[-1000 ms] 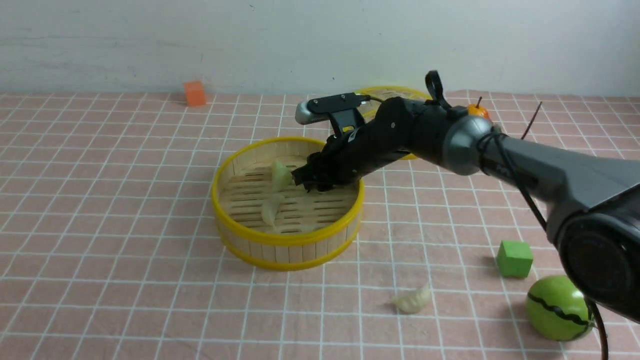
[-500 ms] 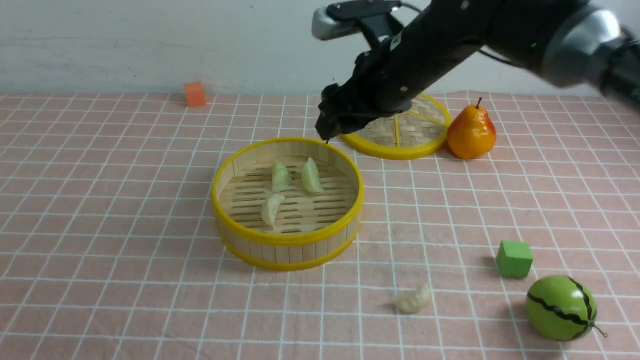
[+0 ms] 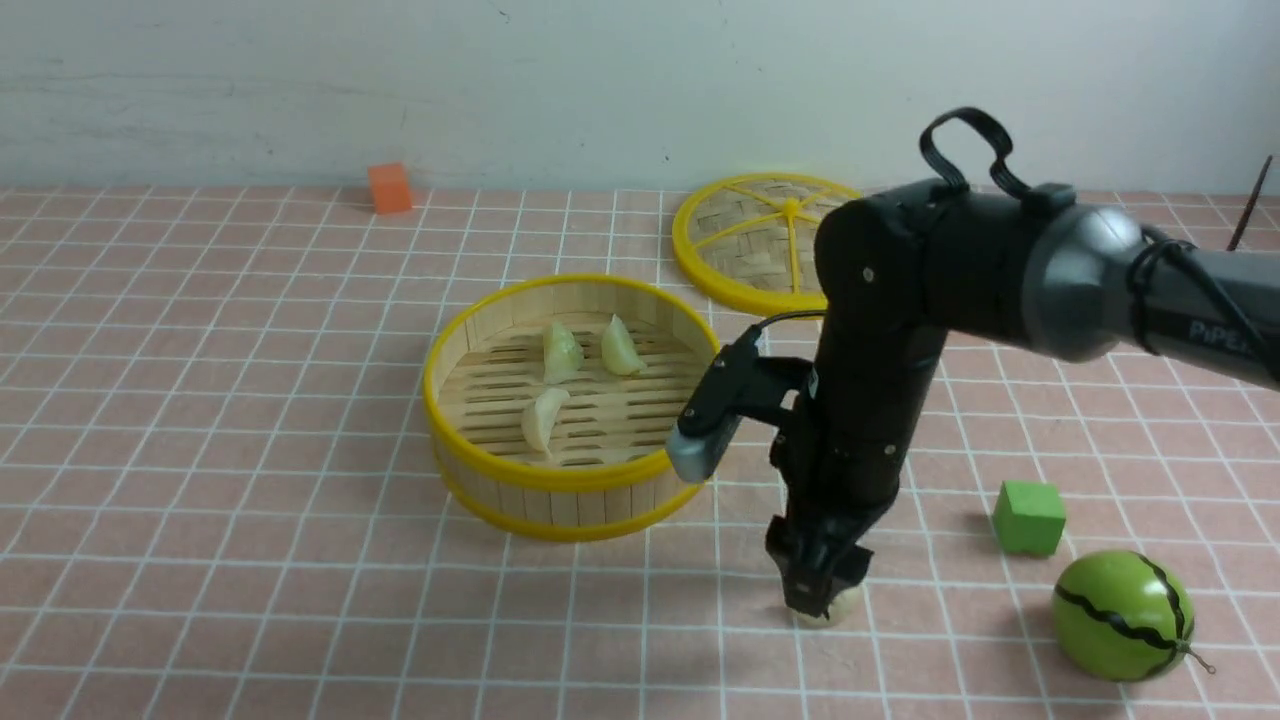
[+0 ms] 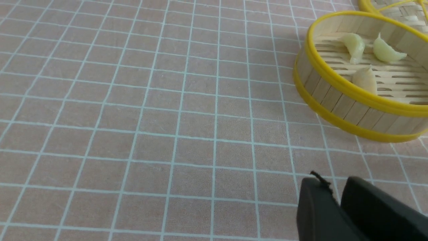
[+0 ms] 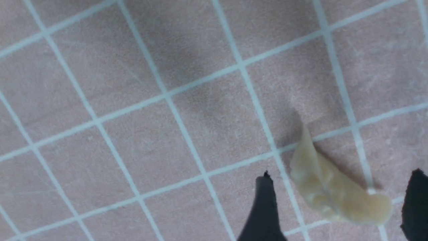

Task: Put the dumplings into the steamer on the table with the pink tablecloth.
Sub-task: 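Reach for and grasp a dumpling lying on the table beside the steamer, then place the dumpling in the bamboo steamer basket with the right gripper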

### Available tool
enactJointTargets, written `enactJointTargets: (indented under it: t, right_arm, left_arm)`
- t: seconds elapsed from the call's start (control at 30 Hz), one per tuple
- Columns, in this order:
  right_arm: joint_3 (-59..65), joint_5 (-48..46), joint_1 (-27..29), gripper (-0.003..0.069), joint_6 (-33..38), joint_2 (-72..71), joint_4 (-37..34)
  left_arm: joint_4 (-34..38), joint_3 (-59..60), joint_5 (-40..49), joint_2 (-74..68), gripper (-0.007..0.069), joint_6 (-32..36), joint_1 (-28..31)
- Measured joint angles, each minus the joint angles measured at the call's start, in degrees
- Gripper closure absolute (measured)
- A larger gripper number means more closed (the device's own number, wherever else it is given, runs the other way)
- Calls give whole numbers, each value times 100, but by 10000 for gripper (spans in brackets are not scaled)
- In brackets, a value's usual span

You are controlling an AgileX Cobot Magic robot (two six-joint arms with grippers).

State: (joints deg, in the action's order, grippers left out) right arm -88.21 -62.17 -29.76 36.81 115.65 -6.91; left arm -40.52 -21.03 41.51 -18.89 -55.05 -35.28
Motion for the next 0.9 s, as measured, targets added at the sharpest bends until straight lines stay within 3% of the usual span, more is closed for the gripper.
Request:
enactJointTargets:
  t: [0.1, 0.2, 0.23, 0.27, 0.3, 0.33, 0.37, 0.6, 0.67, 0.83, 0.9]
  right_arm:
    - [73, 131, 0, 158, 238, 111, -6]
    - [101, 183, 0, 216, 464, 355, 35]
    - [95, 190, 0, 300, 476, 394, 110]
    - [95, 189, 0, 311, 476, 394, 110]
    - [95, 176, 0, 394, 476, 394, 132]
    - [95, 177, 0, 407, 476, 394, 132]
    - [85, 164, 0, 479, 462, 394, 127]
    - [-812, -264, 0, 473, 100, 204, -616]
    - [-1390, -239, 0, 473, -32, 87, -1250]
    - [-1937, 543, 0, 473, -76, 128, -2125]
    - [-1978, 1330, 0, 473, -194, 405, -2511]
  left_arm:
    - [0, 0, 0, 0, 514, 0, 0]
    - [0, 0, 0, 0, 512, 0, 0]
    - [0, 0, -6, 0, 512, 0, 0]
    - [0, 0, -6, 0, 512, 0, 0]
    - [0, 0, -6, 0, 511, 0, 0]
    - [0, 0, -6, 0, 511, 0, 0]
    - [0, 0, -11, 0, 508, 0, 0]
    - [0, 0, -16, 0, 501, 0, 0]
    - [0, 0, -28, 0, 501, 0, 0]
    - [0, 0, -69, 0, 501, 0, 0]
    - [-2, 0, -79, 0, 500, 0, 0]
